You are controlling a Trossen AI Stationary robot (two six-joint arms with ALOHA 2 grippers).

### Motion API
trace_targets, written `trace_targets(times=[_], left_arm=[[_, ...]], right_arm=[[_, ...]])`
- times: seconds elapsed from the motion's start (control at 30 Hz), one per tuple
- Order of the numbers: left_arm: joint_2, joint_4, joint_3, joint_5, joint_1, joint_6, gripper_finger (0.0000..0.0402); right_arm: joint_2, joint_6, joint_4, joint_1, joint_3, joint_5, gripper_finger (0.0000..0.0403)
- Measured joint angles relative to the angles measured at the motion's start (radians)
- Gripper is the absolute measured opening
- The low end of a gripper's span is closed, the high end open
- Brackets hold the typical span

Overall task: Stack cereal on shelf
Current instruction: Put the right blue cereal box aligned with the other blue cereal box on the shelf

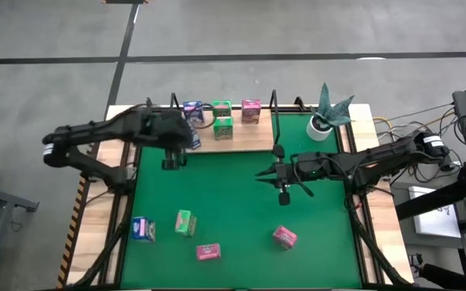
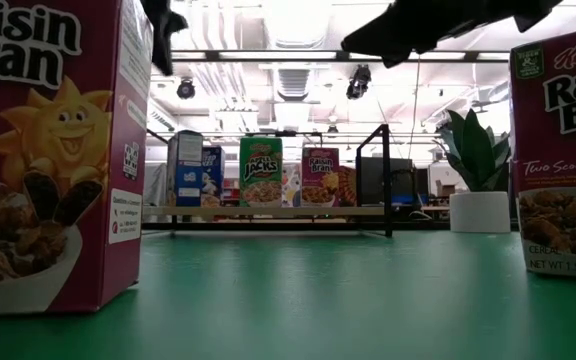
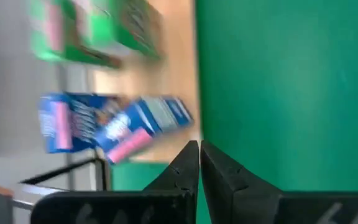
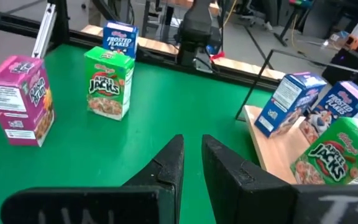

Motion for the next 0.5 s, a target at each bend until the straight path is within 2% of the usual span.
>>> trace_targets(times=[0.1, 0.23, 0.37, 0.5], left_arm=[[0.073, -0.068, 0.05, 0.1, 0.09, 0.106, 0.0002], [0.15, -0.142, 0.096, 0.101, 0.183, 0.196, 0.0023], [0.202, -0.146, 0.129, 0.1, 0.246, 0.265, 0.0067], [0.228, -0.135, 0.14, 0.084, 0.273, 0.345, 0.0128]], right_arm=[[0.006, -0.006, 0.0, 0.0, -0.003, -0.03, 0.0047], [0.011, -0.006, -0.006, 0.004, -0.004, -0.049, 0.0047], [0.015, -0.017, -0.01, 0.004, -0.009, -0.049, 0.0047], [0.016, -0.033, -0.013, 0.004, -0.012, -0.049, 0.0047]])
